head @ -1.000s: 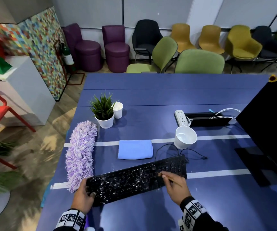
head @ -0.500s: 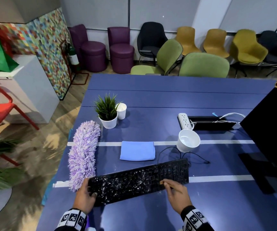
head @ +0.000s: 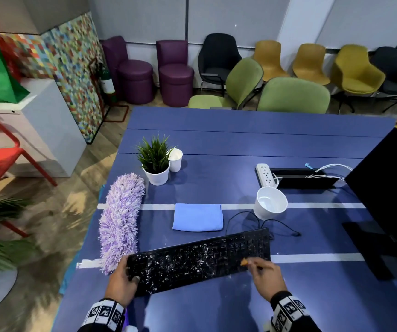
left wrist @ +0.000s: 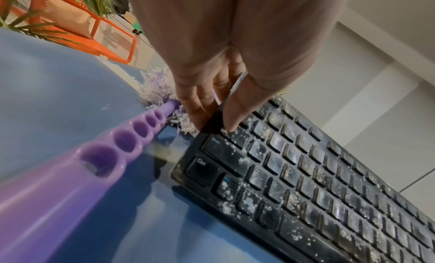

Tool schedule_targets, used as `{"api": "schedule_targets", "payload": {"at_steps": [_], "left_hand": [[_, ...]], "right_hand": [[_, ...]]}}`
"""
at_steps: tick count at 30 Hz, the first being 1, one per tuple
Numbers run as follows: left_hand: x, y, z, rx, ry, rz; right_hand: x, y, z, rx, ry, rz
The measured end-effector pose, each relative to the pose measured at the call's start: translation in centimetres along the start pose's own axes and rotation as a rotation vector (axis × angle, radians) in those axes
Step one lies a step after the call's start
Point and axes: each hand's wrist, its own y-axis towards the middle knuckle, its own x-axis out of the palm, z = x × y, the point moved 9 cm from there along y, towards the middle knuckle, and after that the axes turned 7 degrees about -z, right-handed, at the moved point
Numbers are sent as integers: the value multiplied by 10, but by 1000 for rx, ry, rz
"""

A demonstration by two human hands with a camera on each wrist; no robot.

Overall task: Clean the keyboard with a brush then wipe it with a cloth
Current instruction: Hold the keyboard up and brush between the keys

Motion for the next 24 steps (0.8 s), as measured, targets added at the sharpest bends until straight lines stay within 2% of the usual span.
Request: {"api": "schedule_targets", "payload": {"at_steps": [1,2,5,6,9,10,14,17,20,22,24], "left_hand": [[0,0,-1,-6,-5,4],[0,-1,-1,-7,-13,-1],[0,-3,1,-6,-26,-3],[0,-3,0,-6,-30,-2],[-1,-5,2,-3,-31,-6],[-1,-6,3,-4,-29,-8],[-2,-9,4,-19,-27,0],[-5,-10,9,-15,1,4],[-7,-6,16,9,2,-24],[-8,-1,13,31,27,-61],[-10,3,11,71,49,-96]], "right_hand": [[2,1,1,10,-24,-32],[-2,2,-1,3,-13,2],[-24,4,-17,-70,89,195],[-24,7,-21,-70,115,191],[-6,14,-28,-69,120,19],[-5,15,-30,-67,114,3],[-12,14,-35,-60,143,119],[10,9,-27,-18,17,-57],[5,2,-32,-39,40,39],[1,-8,-52,-122,45,130],[9,-17,-74,-203,35,152]]}}
